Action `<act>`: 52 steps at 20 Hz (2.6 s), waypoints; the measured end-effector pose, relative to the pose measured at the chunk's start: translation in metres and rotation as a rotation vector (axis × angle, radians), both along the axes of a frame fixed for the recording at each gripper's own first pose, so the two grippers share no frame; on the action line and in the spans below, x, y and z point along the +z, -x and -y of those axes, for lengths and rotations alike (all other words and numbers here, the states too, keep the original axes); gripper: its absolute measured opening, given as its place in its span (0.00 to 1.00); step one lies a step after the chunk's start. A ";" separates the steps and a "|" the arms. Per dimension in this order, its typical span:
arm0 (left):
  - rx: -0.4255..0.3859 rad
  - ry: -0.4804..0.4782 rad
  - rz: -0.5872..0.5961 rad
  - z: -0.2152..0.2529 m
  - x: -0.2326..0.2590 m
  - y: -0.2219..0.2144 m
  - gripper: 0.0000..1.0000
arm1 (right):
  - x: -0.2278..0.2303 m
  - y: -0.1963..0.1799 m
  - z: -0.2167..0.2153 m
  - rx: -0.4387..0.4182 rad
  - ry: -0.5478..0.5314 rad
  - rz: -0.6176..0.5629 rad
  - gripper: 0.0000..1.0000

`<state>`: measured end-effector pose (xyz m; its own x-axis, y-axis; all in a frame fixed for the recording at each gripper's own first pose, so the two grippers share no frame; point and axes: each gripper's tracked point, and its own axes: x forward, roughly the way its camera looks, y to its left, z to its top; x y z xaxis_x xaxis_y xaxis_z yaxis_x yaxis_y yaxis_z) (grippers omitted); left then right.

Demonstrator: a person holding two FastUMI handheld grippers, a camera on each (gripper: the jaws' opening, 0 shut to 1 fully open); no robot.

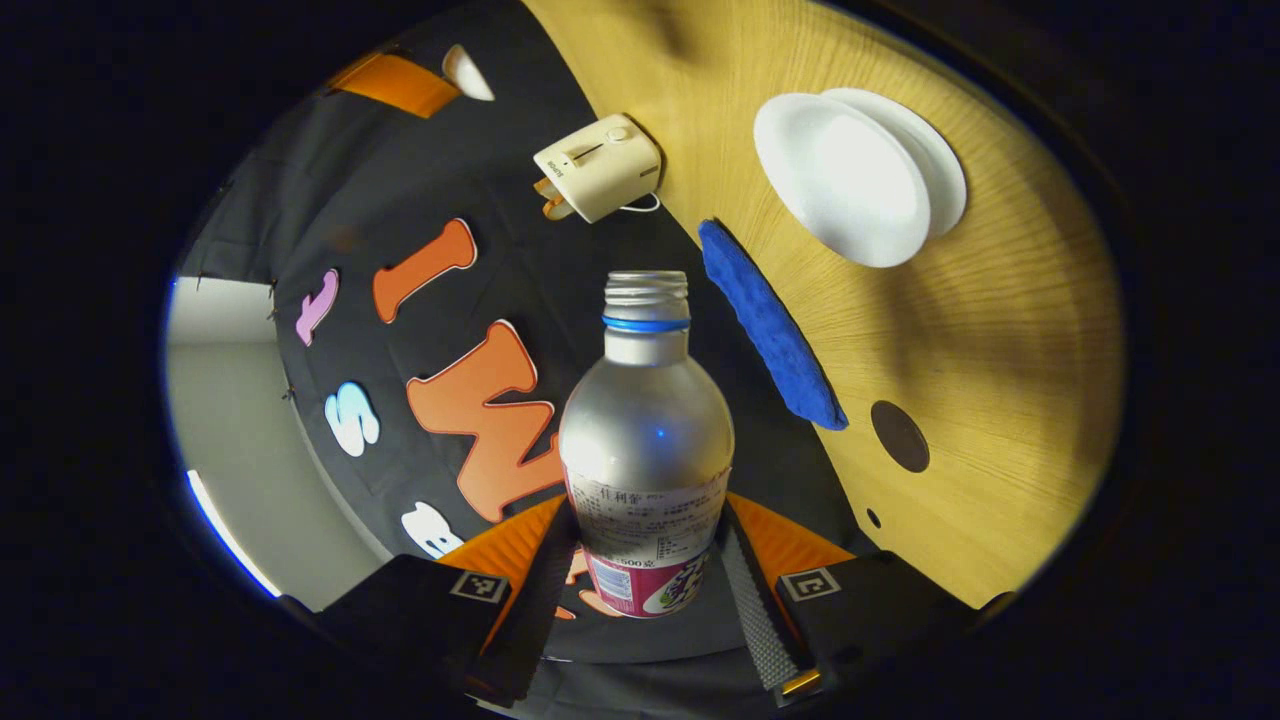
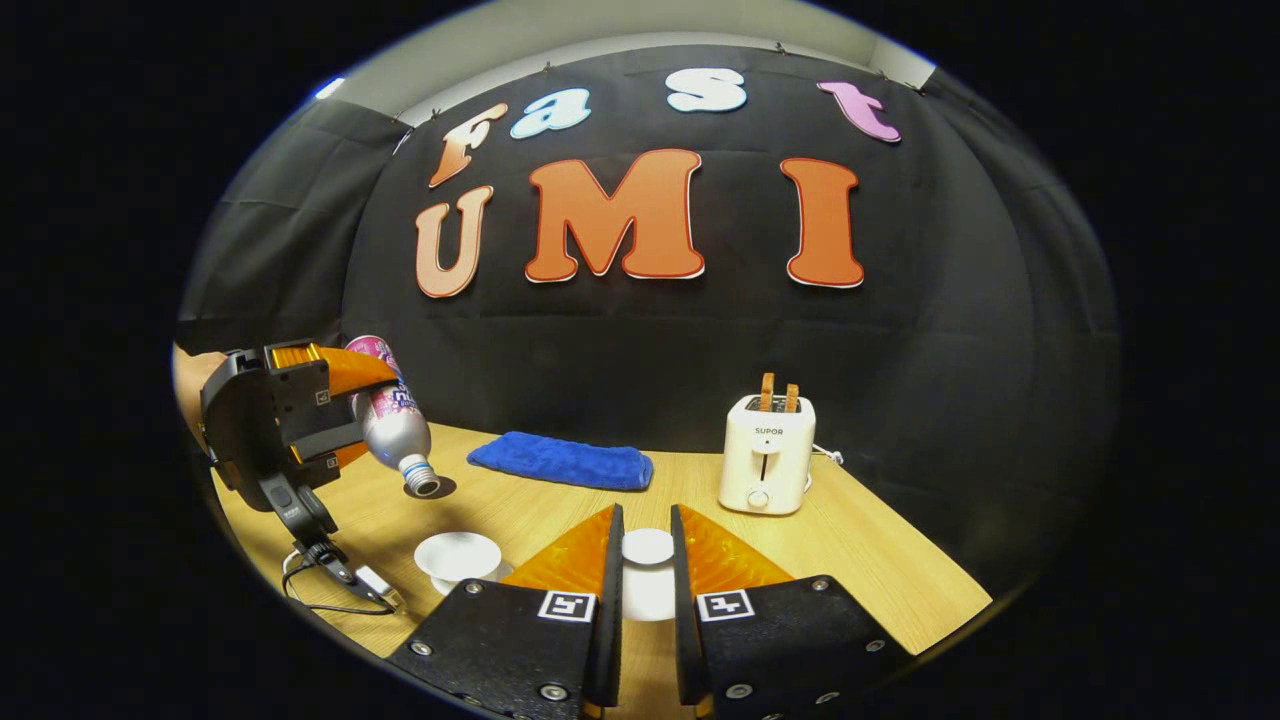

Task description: Open the teacup lid with one hand, grasp the water bottle and pour water into the teacup with the other hand; after pouring, place the water bottle on the coaster and then close the teacup lid.

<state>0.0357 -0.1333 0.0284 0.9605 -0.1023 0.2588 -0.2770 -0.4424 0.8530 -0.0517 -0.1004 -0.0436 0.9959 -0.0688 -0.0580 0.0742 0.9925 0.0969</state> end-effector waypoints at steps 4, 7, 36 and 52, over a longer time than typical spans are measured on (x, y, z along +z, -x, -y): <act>-0.059 0.192 -0.001 -0.007 0.005 0.000 0.83 | 0.005 -0.004 -0.009 0.017 0.021 0.001 0.23; -0.086 0.385 0.005 -0.021 0.012 0.003 0.83 | 0.009 -0.007 -0.017 0.029 0.029 0.001 0.23; -0.418 1.757 0.135 -0.144 0.048 0.003 0.83 | 0.035 -0.056 -0.124 0.179 0.070 -0.010 0.23; -0.256 2.217 -0.256 -0.140 -0.051 -0.123 0.80 | 0.005 -0.060 -0.116 0.162 0.049 -0.072 0.23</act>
